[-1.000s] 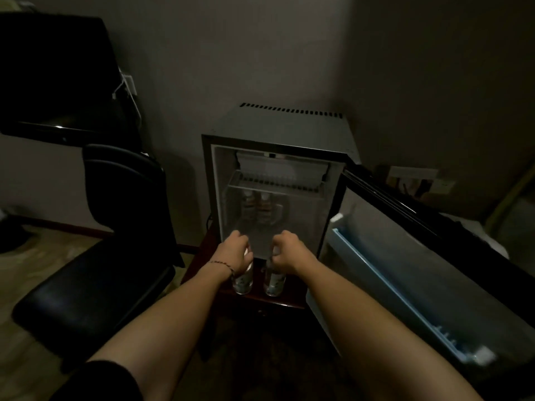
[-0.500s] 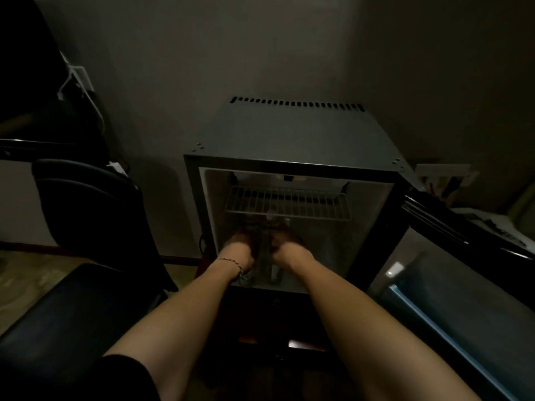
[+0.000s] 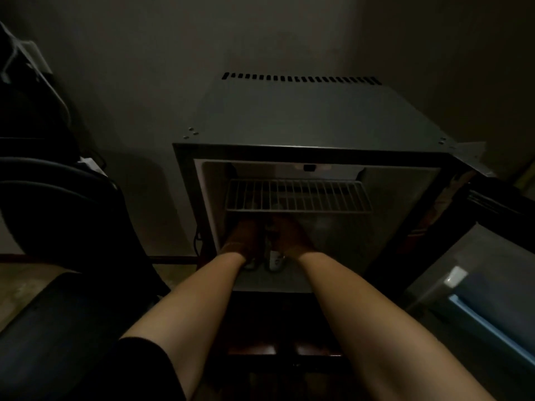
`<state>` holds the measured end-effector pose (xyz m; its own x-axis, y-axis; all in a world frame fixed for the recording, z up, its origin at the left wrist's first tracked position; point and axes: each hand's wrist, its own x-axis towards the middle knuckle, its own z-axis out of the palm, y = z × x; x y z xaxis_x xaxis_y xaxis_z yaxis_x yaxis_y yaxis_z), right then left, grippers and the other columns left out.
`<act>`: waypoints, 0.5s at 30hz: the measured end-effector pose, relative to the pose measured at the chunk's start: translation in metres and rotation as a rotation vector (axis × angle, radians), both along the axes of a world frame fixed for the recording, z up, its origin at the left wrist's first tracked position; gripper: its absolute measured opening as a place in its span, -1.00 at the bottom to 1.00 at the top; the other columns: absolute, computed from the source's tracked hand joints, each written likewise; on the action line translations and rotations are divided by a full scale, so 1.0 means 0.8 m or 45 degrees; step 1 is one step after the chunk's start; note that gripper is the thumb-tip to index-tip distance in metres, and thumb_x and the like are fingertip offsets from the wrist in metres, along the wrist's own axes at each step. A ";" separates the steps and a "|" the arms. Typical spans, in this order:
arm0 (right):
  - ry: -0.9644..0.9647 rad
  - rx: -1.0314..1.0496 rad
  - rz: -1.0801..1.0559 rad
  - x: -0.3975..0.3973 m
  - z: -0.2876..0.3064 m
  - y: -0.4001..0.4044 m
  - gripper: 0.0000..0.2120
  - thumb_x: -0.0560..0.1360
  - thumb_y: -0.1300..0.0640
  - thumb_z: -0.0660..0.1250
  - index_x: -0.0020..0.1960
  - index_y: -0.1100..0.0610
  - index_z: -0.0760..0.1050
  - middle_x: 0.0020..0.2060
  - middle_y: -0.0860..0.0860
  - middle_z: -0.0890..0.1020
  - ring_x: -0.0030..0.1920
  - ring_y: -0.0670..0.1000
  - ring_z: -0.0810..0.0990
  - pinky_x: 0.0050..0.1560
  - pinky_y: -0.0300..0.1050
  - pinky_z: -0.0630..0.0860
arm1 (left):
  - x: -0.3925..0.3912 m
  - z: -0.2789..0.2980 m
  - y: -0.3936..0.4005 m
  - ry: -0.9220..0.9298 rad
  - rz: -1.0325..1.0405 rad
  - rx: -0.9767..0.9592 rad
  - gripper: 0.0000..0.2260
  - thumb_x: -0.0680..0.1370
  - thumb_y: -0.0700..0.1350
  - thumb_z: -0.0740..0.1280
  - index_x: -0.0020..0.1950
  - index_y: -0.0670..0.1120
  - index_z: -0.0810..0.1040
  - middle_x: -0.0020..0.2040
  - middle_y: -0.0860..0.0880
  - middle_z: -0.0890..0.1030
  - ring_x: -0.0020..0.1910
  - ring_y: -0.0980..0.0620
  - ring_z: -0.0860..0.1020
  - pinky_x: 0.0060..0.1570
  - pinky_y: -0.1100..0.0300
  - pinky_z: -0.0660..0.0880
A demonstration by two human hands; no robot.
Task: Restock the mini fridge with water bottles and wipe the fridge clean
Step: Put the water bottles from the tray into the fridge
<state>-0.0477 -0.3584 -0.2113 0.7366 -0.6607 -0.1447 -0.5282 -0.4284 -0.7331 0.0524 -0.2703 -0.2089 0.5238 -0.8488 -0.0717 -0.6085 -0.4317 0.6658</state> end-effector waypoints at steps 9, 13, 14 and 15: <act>-0.005 -0.026 0.002 0.002 0.002 0.002 -0.63 0.60 0.07 0.34 0.40 0.04 0.47 0.34 0.09 0.53 0.33 0.11 0.50 0.31 -0.06 0.42 | -0.006 0.016 0.002 -0.005 -0.008 0.069 -0.66 0.64 -0.06 0.29 0.41 -0.07 0.45 0.39 -0.12 0.48 0.34 -0.07 0.44 0.32 0.18 0.30; 0.067 -0.100 0.066 -0.007 0.008 0.011 -0.58 0.58 -0.02 0.34 0.42 -0.05 0.43 0.39 0.05 0.49 0.35 0.10 0.48 0.33 -0.05 0.40 | -0.015 0.025 0.015 -0.144 -0.014 0.245 -0.59 0.63 0.00 0.29 0.47 -0.03 0.41 0.43 -0.13 0.44 0.38 -0.13 0.43 0.39 0.06 0.33; 0.079 -0.114 0.081 -0.011 0.011 0.014 -0.58 0.57 -0.03 0.34 0.42 -0.08 0.44 0.39 0.03 0.48 0.35 0.09 0.48 0.33 -0.05 0.41 | -0.020 0.028 0.020 -0.191 -0.034 0.254 -0.59 0.63 0.02 0.27 0.47 -0.02 0.40 0.44 -0.12 0.43 0.38 -0.13 0.42 0.40 0.05 0.32; 0.078 -0.126 0.095 -0.016 0.016 0.017 -0.57 0.57 -0.03 0.34 0.42 -0.09 0.43 0.41 0.02 0.46 0.37 0.09 0.46 0.35 -0.04 0.40 | -0.026 0.033 0.025 -0.223 -0.038 0.258 -0.58 0.64 0.02 0.25 0.49 -0.02 0.38 0.45 -0.12 0.41 0.40 -0.14 0.40 0.42 0.04 0.30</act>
